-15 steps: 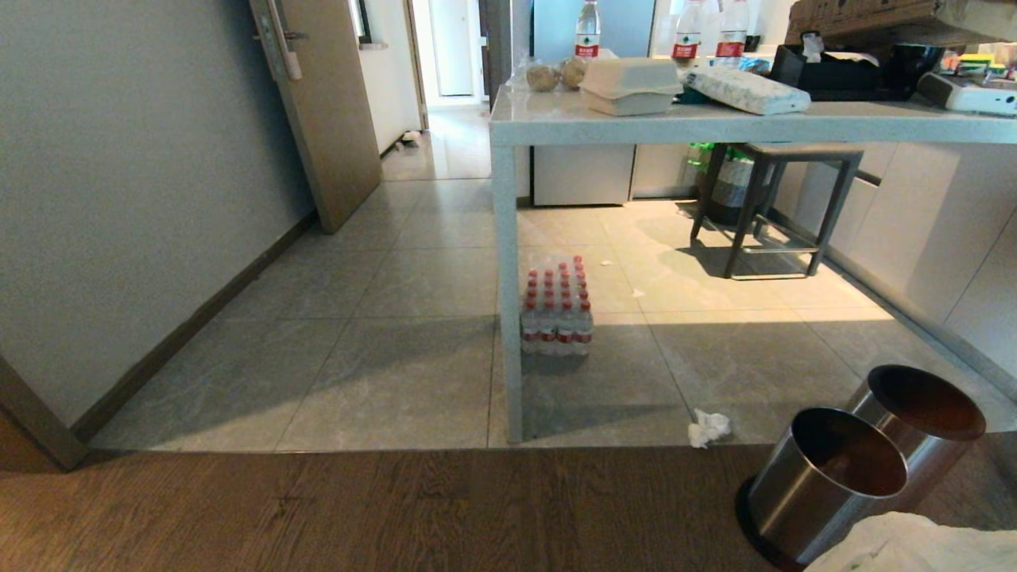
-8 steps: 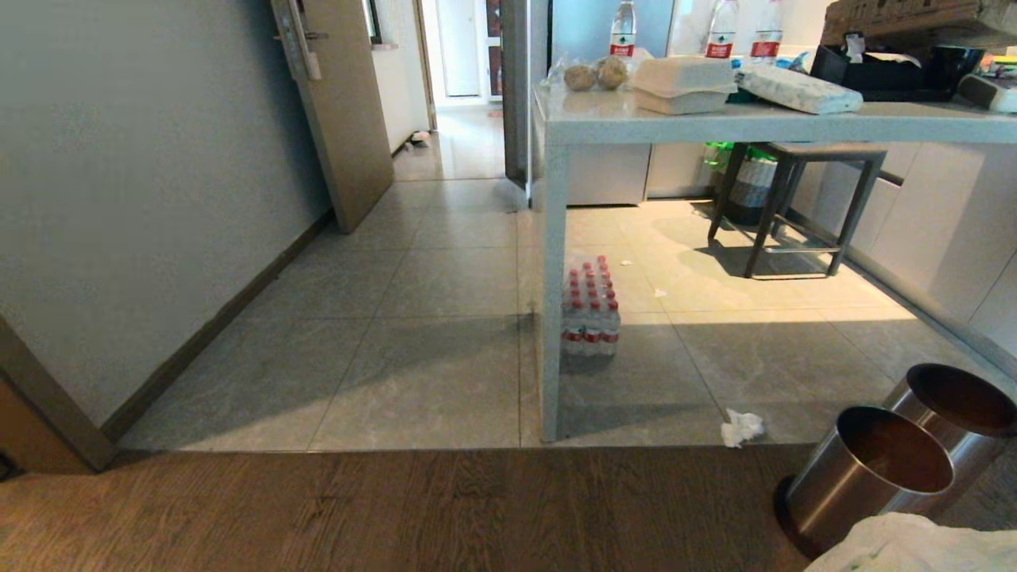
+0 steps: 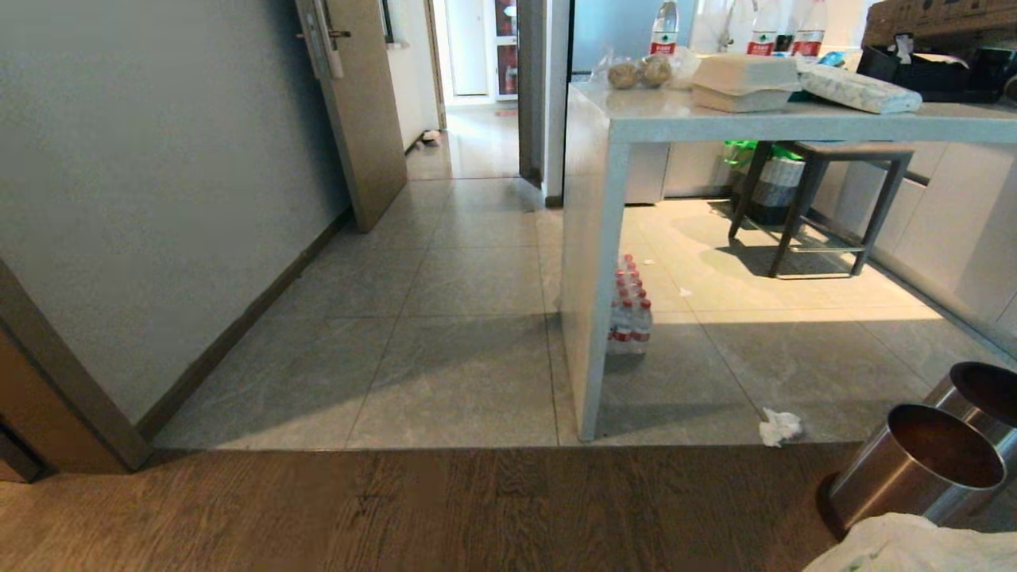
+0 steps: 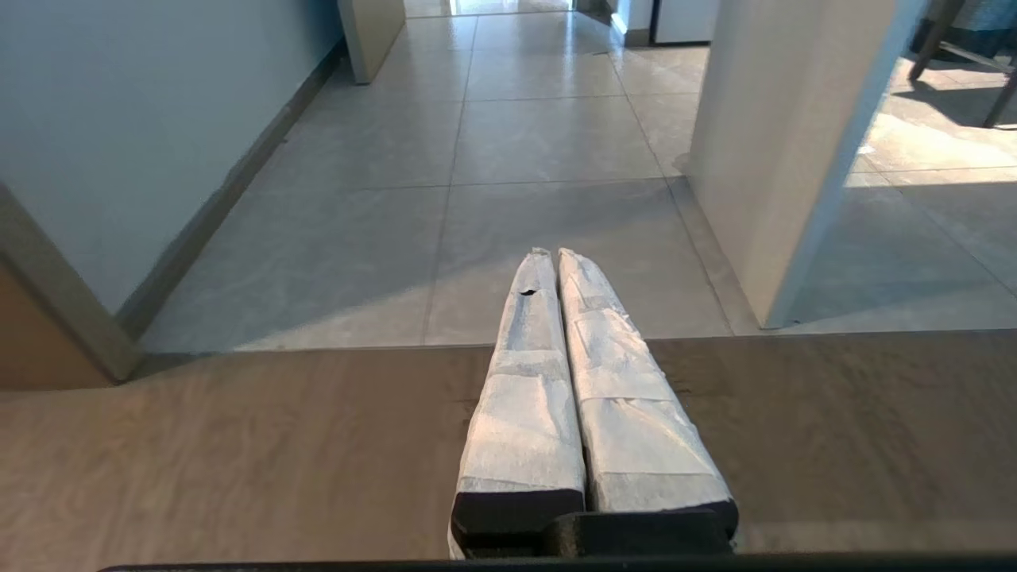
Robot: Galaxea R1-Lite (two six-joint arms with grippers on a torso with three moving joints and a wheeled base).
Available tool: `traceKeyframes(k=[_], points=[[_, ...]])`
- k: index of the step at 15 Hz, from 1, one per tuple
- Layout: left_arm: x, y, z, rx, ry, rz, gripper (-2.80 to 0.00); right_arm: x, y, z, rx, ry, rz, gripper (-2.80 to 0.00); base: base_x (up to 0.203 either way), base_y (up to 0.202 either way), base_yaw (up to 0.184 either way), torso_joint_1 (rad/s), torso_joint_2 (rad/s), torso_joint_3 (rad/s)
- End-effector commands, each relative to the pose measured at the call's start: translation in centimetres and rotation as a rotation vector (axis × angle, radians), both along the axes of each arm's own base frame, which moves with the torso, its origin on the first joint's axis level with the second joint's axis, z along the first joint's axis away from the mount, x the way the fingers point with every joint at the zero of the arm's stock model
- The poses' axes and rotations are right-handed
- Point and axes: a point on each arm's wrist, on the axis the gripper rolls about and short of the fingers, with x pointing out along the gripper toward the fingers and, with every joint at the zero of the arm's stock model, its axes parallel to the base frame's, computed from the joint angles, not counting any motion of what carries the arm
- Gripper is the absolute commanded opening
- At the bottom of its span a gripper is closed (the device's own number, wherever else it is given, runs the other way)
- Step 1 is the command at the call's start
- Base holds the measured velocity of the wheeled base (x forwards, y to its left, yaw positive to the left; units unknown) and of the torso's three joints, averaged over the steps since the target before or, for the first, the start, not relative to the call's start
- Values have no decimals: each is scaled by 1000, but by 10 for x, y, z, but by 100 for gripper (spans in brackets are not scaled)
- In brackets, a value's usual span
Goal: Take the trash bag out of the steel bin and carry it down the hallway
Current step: Put the trash bag at the door
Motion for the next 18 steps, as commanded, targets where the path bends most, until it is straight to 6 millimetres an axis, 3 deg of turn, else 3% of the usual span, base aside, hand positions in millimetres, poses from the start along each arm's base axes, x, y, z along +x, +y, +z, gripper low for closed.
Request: traceKeyframes(k=[1, 18], points=[[0, 0, 0, 0, 0, 0, -280, -3, 0, -1, 0, -39, -1, -280, 0, 191, -1, 2, 2, 2], [0, 0, 0, 0, 0, 0, -280, -3, 0, -1, 0, -39, -1, -280, 0, 193, 1, 2, 3, 3]])
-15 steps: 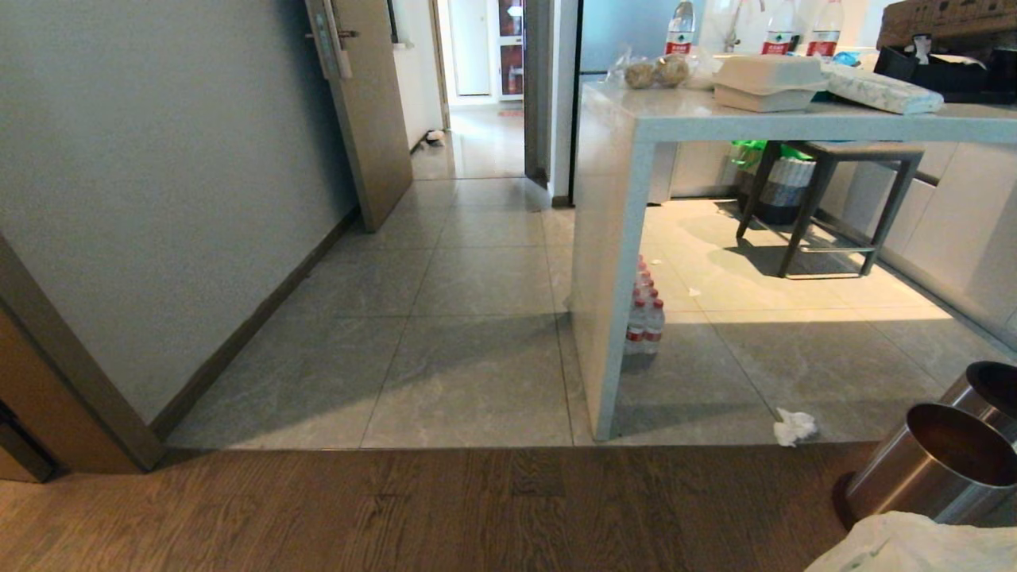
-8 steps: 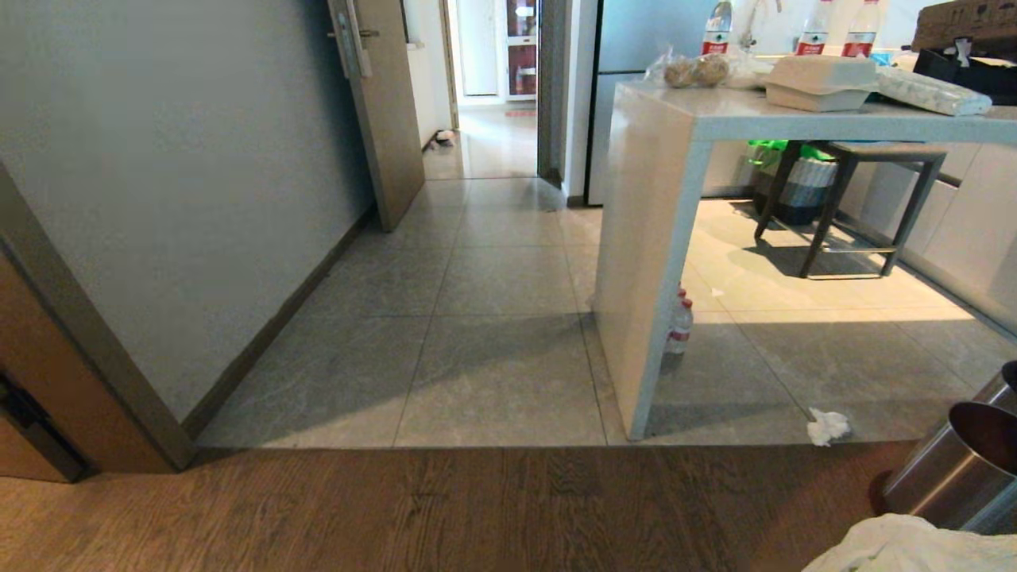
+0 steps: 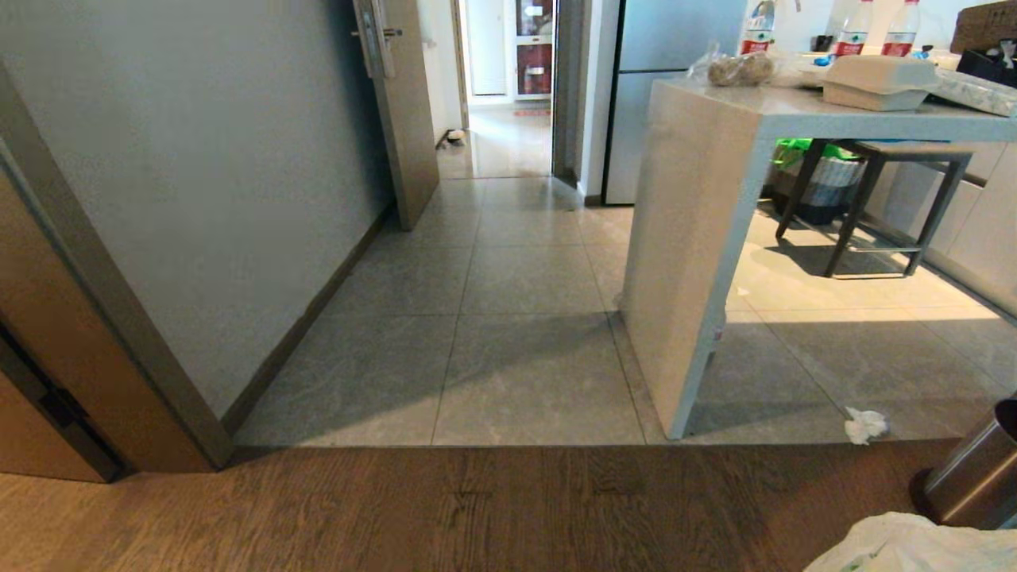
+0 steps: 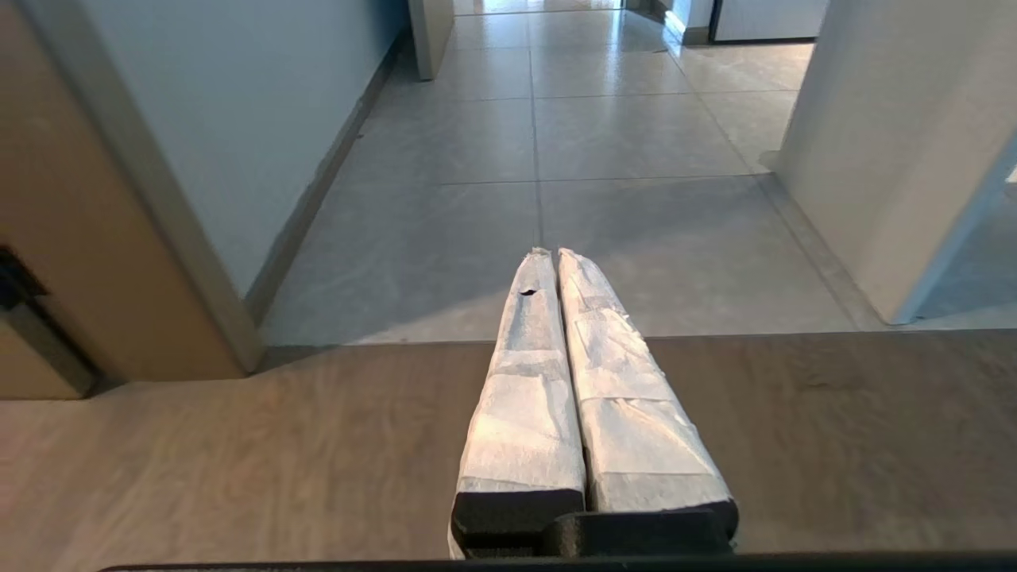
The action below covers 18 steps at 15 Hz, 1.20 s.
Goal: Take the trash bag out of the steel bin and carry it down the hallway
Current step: Put the trash bag at the door
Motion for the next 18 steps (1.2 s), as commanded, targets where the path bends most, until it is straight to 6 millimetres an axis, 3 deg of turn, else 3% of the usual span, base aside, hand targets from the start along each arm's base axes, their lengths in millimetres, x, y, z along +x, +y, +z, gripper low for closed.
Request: traceKeyframes(k=[1, 8, 18], points=[[0, 0, 0, -2, 0, 0, -280, -3, 0, -1, 0, -39, 1, -280, 0, 184, 1, 2, 6, -2], [0, 0, 0, -2, 0, 0, -280, -3, 0, -1, 0, -39, 2, -280, 0, 36, 1, -8, 1, 0], [0, 0, 0, -1, -2, 0, -280, -3, 0, -1, 0, -39, 0, -280, 185, 0, 3, 3, 1, 3]])
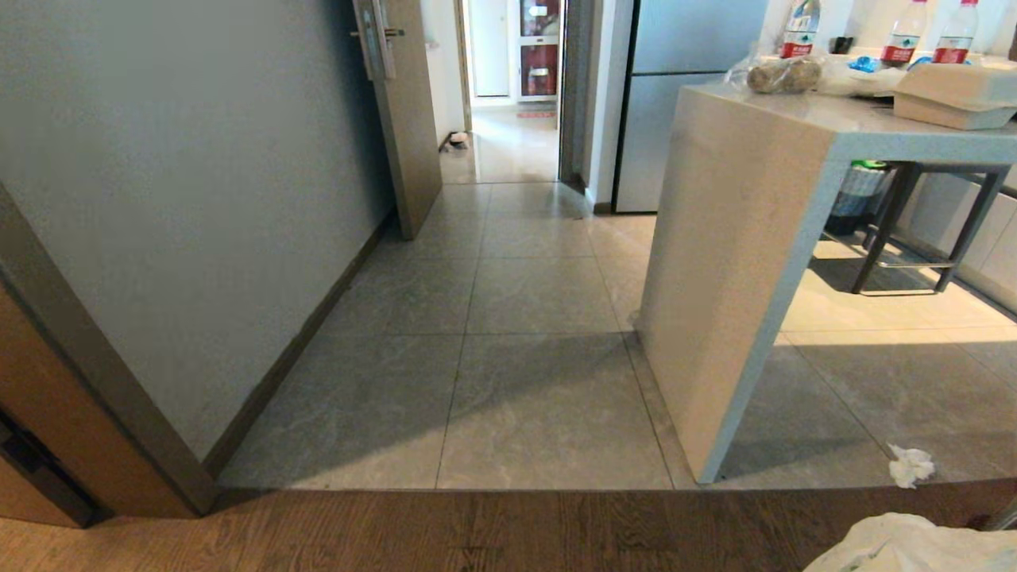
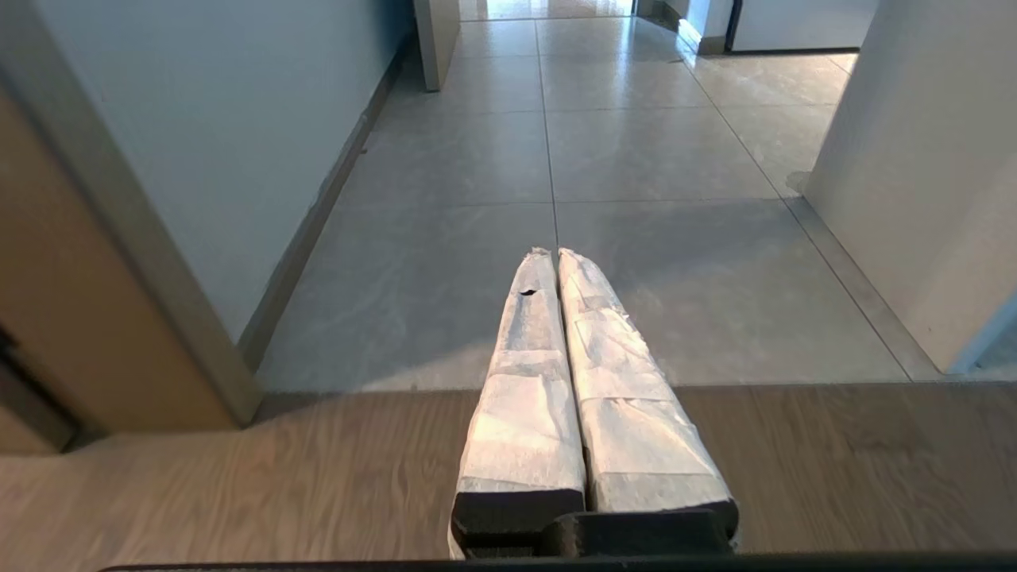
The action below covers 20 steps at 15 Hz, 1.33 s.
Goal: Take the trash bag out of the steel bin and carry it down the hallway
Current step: Put the trash bag at the door
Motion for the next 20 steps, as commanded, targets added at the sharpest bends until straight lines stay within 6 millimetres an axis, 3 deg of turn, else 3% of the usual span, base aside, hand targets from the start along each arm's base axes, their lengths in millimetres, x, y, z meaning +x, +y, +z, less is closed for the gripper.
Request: traceKeyframes(k=[1, 20], points=[[0, 0, 0, 5, -1, 0, -280, -3, 0, -1, -1, -39, 0, -280, 190, 0, 2, 2, 6, 1], [0, 0, 0, -8, 1, 2, -280, -3, 0, -1, -1, -39, 0, -280, 190, 0, 1, 2, 2, 2]])
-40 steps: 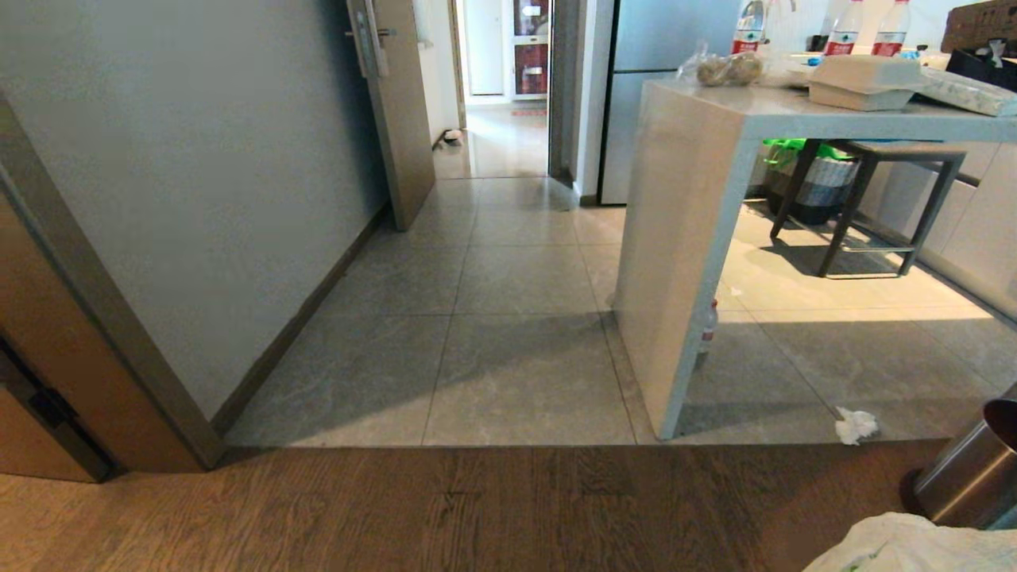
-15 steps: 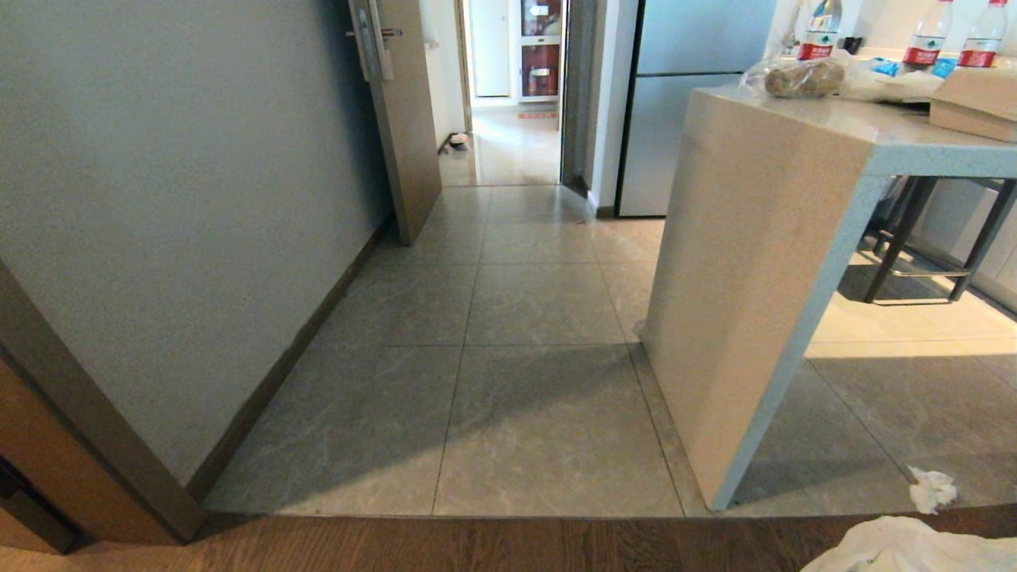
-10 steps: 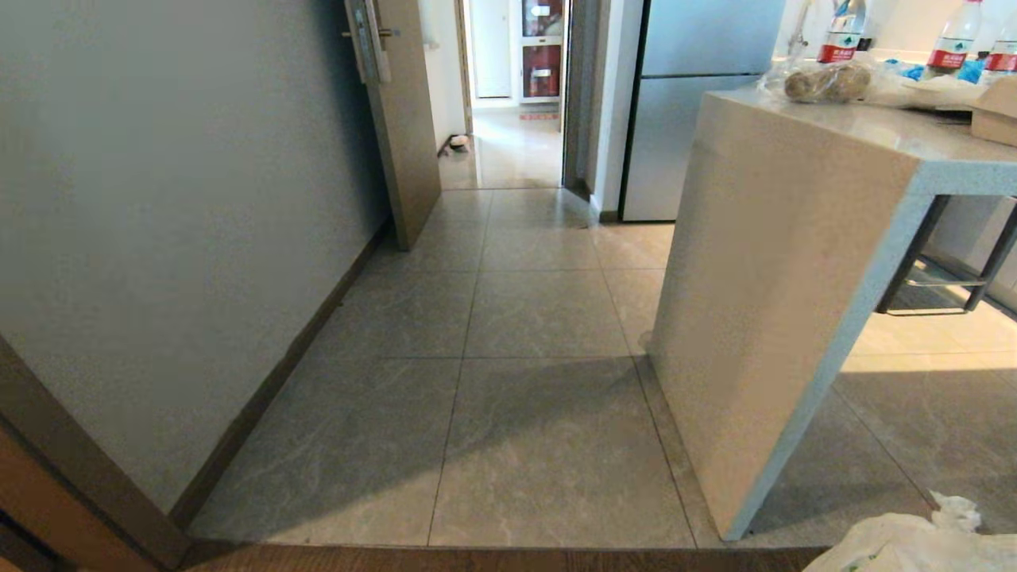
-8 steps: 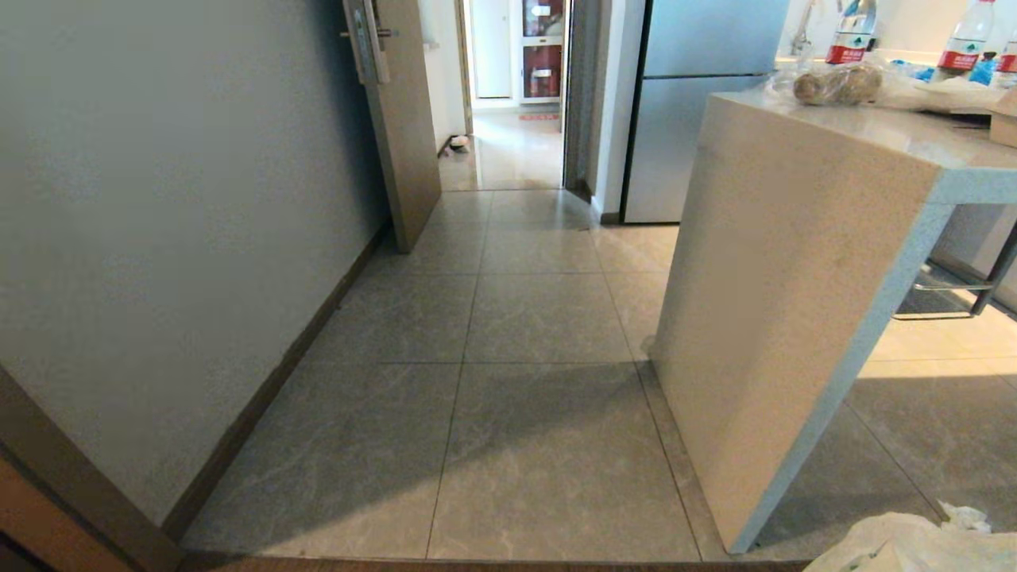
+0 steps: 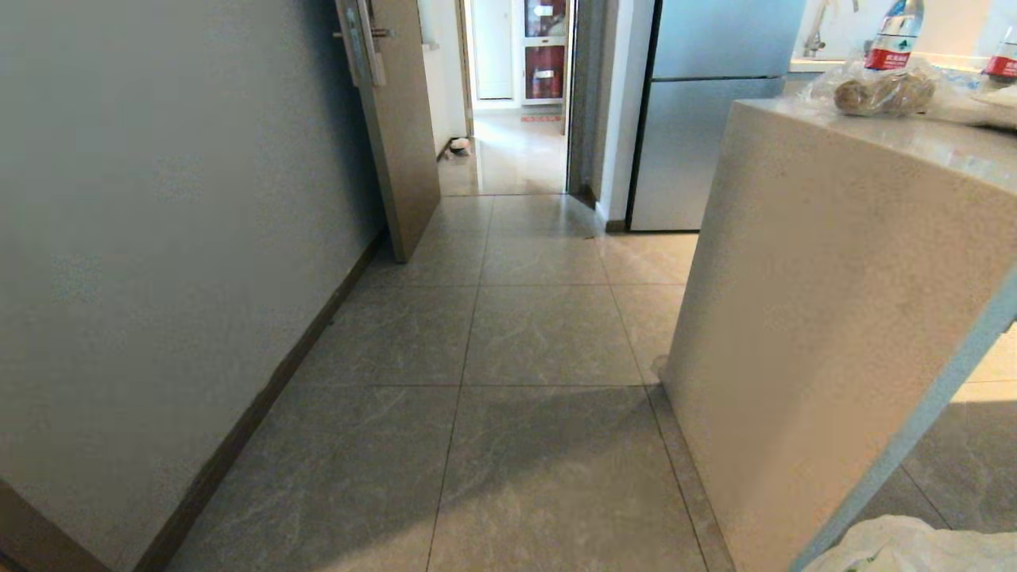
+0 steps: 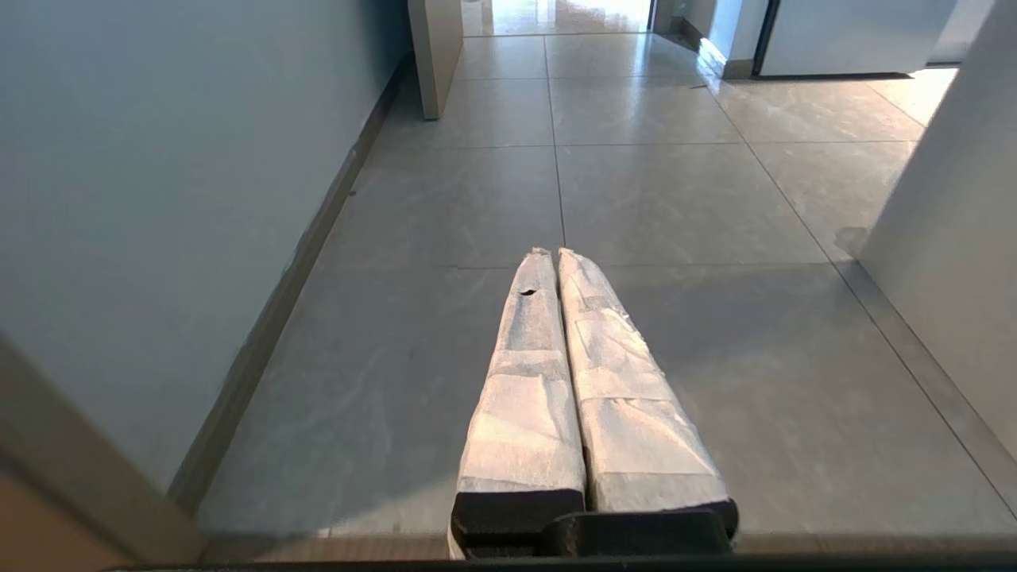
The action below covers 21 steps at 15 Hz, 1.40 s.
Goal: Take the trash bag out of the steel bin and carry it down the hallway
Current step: Put the trash bag at the door
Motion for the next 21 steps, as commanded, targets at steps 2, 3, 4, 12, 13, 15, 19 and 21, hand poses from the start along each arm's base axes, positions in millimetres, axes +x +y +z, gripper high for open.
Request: traceKeyframes(k=[2, 3, 4, 12, 13, 15, 19, 21], points=[[0, 0, 0, -2, 1, 1, -280, -3, 0, -1, -2, -40, 1, -280, 187, 0, 2, 2, 2, 5], [0, 0, 0, -2, 1, 1, -280, -3, 0, -1, 1, -39, 0, -280, 191, 0, -1, 2, 0, -1], [0, 0, 0, 0, 1, 1, -280, -3, 0, -1, 0, -39, 1, -280, 188, 0, 1, 2, -3, 0], [0, 0, 0, -3, 1, 1, -280, -3, 0, -1, 1, -39, 0, -280, 189, 0, 1, 2, 1, 3], [0, 0, 0, -2, 1, 1, -280, -3, 0, -1, 1, -39, 0, -280, 186, 0, 2, 2, -3, 3], [0, 0, 0, 2, 1, 1, -280, -3, 0, -1, 1, -39, 0, -280, 189, 0, 1, 2, -3, 3], [0, 0, 0, 5, 1, 0, -280, -3, 0, -1, 1, -39, 0, -280, 61, 0, 0, 1, 0, 1], [0, 0, 0, 2, 1, 1, -280, -3, 0, -1, 1, -39, 1, -280, 0, 0, 0, 0, 0, 0]])
